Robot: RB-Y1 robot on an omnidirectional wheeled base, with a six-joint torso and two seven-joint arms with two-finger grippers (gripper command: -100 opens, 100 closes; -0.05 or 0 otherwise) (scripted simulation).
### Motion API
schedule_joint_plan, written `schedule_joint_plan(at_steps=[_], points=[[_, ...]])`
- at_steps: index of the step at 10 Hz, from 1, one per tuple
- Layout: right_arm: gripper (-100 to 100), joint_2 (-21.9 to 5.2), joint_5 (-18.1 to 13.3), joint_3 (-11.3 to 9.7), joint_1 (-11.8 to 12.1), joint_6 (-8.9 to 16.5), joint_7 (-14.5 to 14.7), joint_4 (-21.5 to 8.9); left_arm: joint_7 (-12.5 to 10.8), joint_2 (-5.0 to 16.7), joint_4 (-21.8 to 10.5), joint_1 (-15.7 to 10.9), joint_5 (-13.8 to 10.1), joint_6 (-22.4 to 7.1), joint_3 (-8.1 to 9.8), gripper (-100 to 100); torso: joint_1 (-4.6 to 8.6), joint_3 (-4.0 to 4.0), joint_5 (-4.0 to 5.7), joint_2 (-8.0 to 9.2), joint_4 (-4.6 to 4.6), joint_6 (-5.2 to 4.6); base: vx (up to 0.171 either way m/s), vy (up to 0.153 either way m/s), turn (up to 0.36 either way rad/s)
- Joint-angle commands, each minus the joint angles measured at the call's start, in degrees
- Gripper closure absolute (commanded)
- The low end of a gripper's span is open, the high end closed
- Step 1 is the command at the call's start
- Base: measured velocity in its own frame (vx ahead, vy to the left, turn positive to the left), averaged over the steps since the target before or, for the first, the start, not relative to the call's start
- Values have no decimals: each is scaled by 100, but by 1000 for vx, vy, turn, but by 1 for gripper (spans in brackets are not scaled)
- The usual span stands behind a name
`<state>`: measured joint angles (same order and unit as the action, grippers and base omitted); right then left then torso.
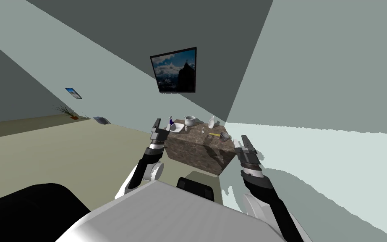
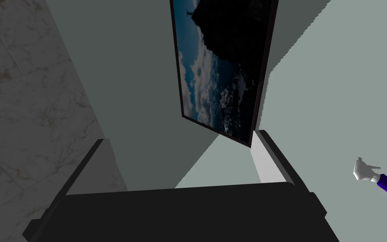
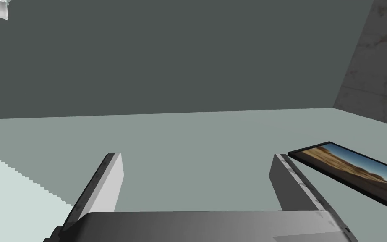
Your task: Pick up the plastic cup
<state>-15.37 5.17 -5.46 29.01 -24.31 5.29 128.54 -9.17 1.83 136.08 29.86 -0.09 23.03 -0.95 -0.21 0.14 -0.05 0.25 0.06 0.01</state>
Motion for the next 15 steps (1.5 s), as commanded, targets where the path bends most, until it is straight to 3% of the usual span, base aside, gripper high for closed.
schedule_joint_plan(at_steps=[1,4,5,6,7,8,9,10,11,12,13,14,15], points=[[-100,-229,-18,-75,48,-62,27,-156,0,0,0,0,0,0,0,0,0,0,0,0,0,0,-42,49,36],[-100,-721,-41,-252,128,-114,76,-586,0,0,0,1,0,0,0,0,10,-7,1,-13,-3,-2,-29,46,67],[-100,-848,-41,-252,128,-114,76,-586,0,0,0,0,0,0,0,0,4,-7,1,-12,-3,0,-28,46,48],[-100,-1025,-57,-345,171,-141,102,-817,0,0,0,1,0,0,0,0,7,-7,0,-13,-2,-2,-28,54,93],[-100,-1181,-57,-345,171,-141,102,-817,0,0,0,0,0,0,0,0,5,-8,1,-14,-3,0,-22,40,41],[-100,-1365,-77,-441,218,-169,129,-1057,0,0,0,1,0,0,1,0,10,-8,1,-15,-3,-3,-18,51,89],[-100,-1527,-77,-441,218,-169,129,-1057,0,0,0,1,0,0,0,0,6,-9,1,-15,-3,-1,-15,44,63],[-100,-1704,-102,-538,267,-198,156,-1302,0,0,0,1,0,0,1,0,9,-10,1,-18,-3,-2,-24,55,142],[-100,-1866,-102,-538,267,-198,156,-1302,0,0,0,0,0,0,0,0,5,-9,1,-17,-3,0,-11,48,54],[-100,-2033,-130,-636,319,-226,184,-1553,0,0,0,1,0,0,1,0,7,-11,0,-19,-4,-3,1,54,111],[-100,-2213,-130,-636,319,-226,184,-1553,0,0,0,1,0,0,0,0,6,-13,1,-23,-5,-1,-2,50,66],[-100,-2393,-163,-734,373,-254,212,-1806,0,0,0,1,0,0,1,0,7,-13,0,-23,-4,-3,-8,61,122],[-100,-2566,-163,-734,373,-254,212,-1807,0,0,0,1,0,0,0,0,3,-12,0,-21,-4,-1,0,48,62]])
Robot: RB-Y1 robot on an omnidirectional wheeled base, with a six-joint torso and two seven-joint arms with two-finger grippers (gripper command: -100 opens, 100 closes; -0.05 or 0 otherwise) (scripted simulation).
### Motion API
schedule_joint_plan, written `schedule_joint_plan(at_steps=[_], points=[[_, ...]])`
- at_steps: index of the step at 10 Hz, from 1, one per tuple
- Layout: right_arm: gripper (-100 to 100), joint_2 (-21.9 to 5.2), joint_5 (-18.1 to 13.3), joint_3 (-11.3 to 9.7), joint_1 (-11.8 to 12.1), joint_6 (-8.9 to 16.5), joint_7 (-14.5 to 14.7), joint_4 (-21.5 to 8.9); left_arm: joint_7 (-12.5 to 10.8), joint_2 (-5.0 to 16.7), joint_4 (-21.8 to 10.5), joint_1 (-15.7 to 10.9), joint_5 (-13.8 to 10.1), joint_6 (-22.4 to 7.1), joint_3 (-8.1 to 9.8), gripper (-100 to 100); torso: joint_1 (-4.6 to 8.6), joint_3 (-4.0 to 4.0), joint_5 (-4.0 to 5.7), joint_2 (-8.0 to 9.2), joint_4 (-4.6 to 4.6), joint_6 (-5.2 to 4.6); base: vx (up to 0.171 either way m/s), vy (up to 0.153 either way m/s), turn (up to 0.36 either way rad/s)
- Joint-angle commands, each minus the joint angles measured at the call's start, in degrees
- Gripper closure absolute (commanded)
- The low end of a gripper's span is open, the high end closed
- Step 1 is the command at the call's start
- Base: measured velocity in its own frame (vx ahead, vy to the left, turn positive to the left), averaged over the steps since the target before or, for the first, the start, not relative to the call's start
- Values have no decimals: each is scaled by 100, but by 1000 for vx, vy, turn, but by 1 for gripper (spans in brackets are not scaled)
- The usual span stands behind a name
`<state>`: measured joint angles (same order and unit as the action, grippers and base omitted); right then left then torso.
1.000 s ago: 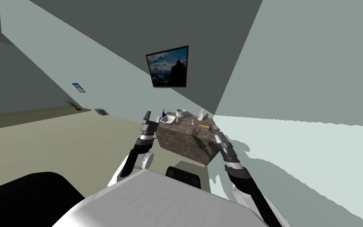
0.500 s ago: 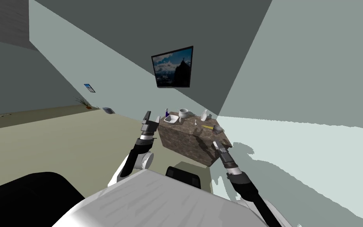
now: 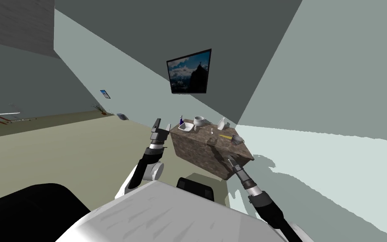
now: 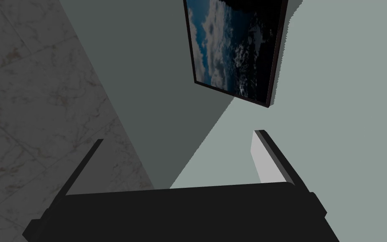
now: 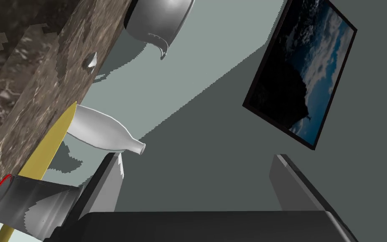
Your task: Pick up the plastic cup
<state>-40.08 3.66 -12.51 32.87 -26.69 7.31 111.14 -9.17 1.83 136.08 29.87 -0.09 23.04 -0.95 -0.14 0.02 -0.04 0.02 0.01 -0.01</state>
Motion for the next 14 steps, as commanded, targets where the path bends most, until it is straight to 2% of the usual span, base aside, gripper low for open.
schedule_joint_plan(at_steps=[1,2,3,4,5,6,7,8,9,10,11,12,13,14], points=[[-100,-160,-12,-29,-13,-16,10,-68,0,0,0,0,0,0,0,0,0,0,0,0,0,0,6,20,-2],[-100,-402,-49,-127,44,-43,38,-325,0,0,0,0,0,0,0,0,8,-1,2,-2,0,0,10,46,156],[-100,-531,-49,-127,44,-43,38,-325,0,0,0,0,0,0,0,0,2,-2,2,-4,-1,3,11,48,68],[-100,-716,-91,-223,102,-69,65,-562,0,0,0,0,0,0,0,0,1,-3,0,-4,-1,-1,19,65,111],[-100,-891,-91,-223,102,-69,65,-583,0,0,0,0,0,0,0,0,-5,-4,0,-7,-2,2,16,50,80],[-100,-938,-91,-223,102,-69,65,-583,0,0,0,0,0,0,0,0,-1,-4,0,-7,-2,0,5,16,5],[-100,-1166,-136,-317,161,-93,92,-842,0,0,0,0,0,0,0,0,9,-3,2,-4,-1,0,18,36,174],[-100,-1334,-136,-317,161,-93,92,-842,0,0,0,0,0,0,0,0,6,-4,2,-7,-1,2,15,38,75],[-100,-1524,-186,-410,222,-116,118,-1010,0,0,0,0,0,0,0,0,4,-4,1,-6,-1,-1,20,56,127],[-100,-1715,-186,-410,222,-116,118,-1101,0,0,0,0,0,0,0,0,-1,-5,1,-8,-2,2,20,48,81],[-100,-1917,-240,-499,284,-136,142,-1337,0,0,0,0,0,0,0,0,1,-5,0,-9,-2,0,30,48,159],[-100,-2115,-240,-499,284,-136,142,-1358,0,0,0,0,0,0,0,0,1,-6,1,-11,-2,1,37,51,72],[-100,-2277,-298,-585,346,-154,165,-1614,0,0,0,1,0,0,0,0,-1,-8,0,-13,-3,-1,45,73,142],[-100,-2453,-298,-585,346,-154,165,-1614,0,0,0,0,0,0,0,0,-8,-10,-1,-17,-3,2,32,49,67]])
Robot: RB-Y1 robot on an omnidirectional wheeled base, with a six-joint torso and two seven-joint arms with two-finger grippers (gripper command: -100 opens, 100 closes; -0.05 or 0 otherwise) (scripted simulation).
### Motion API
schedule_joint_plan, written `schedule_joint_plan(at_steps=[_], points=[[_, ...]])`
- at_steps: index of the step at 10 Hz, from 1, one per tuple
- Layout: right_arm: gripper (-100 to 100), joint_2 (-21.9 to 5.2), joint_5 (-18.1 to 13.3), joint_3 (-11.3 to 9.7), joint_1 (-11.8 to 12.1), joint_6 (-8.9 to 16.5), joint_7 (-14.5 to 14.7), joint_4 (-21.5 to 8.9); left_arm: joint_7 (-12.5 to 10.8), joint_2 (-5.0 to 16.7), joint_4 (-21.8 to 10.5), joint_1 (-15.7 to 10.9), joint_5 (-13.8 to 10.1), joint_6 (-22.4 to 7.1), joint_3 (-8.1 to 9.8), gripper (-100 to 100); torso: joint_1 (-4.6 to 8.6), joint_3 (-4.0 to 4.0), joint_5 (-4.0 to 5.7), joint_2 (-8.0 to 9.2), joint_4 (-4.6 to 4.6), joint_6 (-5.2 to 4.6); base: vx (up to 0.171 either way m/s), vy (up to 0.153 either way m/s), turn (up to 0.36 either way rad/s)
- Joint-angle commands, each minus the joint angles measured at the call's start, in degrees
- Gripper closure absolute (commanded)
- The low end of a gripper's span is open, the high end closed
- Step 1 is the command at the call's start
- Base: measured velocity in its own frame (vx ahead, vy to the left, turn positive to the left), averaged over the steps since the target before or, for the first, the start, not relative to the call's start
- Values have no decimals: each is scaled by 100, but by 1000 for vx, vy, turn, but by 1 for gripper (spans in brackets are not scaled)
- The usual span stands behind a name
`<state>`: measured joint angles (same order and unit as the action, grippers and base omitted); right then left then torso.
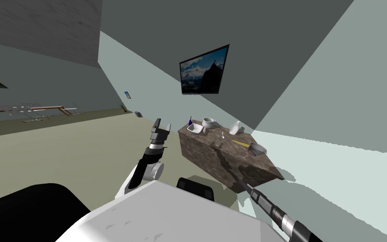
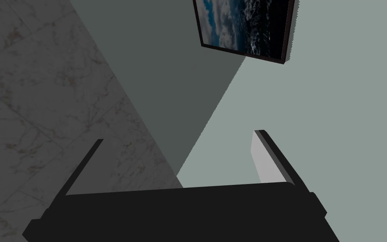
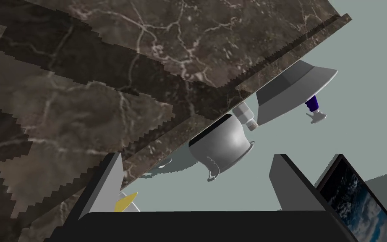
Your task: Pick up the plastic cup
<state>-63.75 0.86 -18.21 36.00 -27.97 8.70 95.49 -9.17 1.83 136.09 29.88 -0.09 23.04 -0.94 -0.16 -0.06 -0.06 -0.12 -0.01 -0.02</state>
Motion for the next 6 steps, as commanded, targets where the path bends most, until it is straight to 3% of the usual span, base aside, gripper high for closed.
schedule_joint_plan(at_steps=[1,2,5,6], points=[[-100,-161,-18,-14,33,-26,26,-49,0,0,0,0,0,0,0,0,0,0,0,0,0,0,9,11,-10],[-100,-391,-79,-97,96,-41,47,-301,0,0,0,0,0,0,0,0,11,5,3,8,2,-1,24,28,149],[-100,-934,-144,-176,160,-54,66,-549,0,0,0,0,0,0,0,0,2,1,1,0,1,2,32,42,96],[-100,-944,-144,-176,160,-54,66,-549,0,0,0,0,0,0,0,0,1,1,1,1,0,0,11,21,-1]])
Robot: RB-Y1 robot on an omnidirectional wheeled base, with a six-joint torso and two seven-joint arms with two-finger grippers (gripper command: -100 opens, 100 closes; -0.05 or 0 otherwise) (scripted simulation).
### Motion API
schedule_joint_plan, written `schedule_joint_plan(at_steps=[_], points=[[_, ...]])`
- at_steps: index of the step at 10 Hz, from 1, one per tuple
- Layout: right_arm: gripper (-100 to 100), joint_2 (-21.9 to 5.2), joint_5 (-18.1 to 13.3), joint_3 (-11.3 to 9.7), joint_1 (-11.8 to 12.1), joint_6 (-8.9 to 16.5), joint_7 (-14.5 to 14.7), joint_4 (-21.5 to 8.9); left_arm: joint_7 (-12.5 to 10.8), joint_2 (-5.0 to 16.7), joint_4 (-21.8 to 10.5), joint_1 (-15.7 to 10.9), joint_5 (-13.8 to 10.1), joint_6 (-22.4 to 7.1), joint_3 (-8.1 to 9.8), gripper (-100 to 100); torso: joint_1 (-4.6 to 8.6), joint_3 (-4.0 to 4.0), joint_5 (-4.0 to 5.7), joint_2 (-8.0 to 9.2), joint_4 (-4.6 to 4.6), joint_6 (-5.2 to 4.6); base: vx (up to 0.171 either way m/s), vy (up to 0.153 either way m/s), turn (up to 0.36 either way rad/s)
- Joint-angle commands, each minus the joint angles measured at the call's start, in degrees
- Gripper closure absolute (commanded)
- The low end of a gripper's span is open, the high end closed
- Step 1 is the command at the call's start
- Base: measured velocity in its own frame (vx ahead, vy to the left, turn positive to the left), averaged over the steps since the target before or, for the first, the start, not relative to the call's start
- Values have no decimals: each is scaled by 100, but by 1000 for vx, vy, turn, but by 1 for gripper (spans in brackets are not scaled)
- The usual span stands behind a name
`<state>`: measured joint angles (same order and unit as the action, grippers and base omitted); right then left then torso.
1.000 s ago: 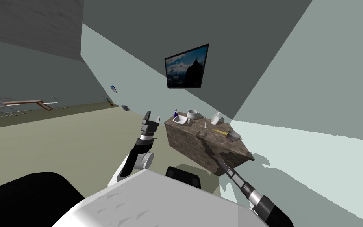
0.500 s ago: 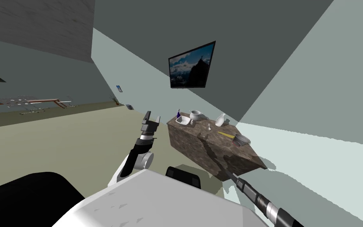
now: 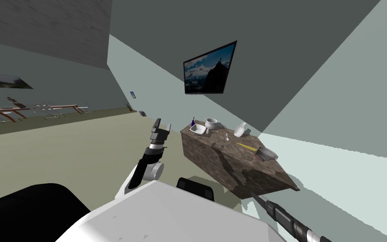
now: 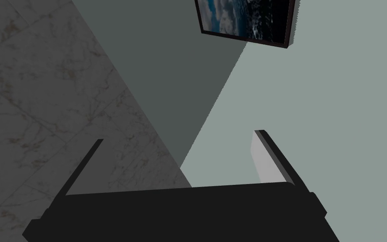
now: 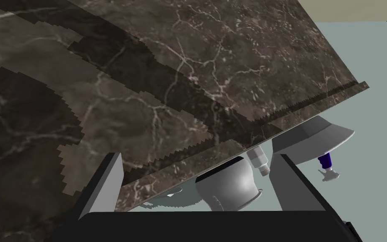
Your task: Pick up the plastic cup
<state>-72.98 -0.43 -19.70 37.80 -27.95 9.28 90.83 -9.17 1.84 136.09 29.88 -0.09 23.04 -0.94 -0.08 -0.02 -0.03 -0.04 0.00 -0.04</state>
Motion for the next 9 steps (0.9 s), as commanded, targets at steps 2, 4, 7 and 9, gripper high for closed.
schedule_joint_plan(at_steps=[2,4,7,9], points=[[-100,-405,-83,-102,44,-66,25,-325,0,0,0,0,0,0,0,0,-1,-1,0,-2,0,3,23,33,97],[-100,-747,-153,-174,107,-74,40,-561,0,0,0,0,0,0,0,0,-6,-4,-2,-9,-1,4,39,43,113],[-100,-1278,-300,-301,232,-83,64,-1004,0,0,0,0,0,0,0,0,-4,-3,-1,-5,-1,0,32,38,102],[-100,-1688,-375,-358,294,-85,73,-1203,0,0,0,0,0,0,0,0,-3,-3,-1,-6,-1,1,32,34,94]])
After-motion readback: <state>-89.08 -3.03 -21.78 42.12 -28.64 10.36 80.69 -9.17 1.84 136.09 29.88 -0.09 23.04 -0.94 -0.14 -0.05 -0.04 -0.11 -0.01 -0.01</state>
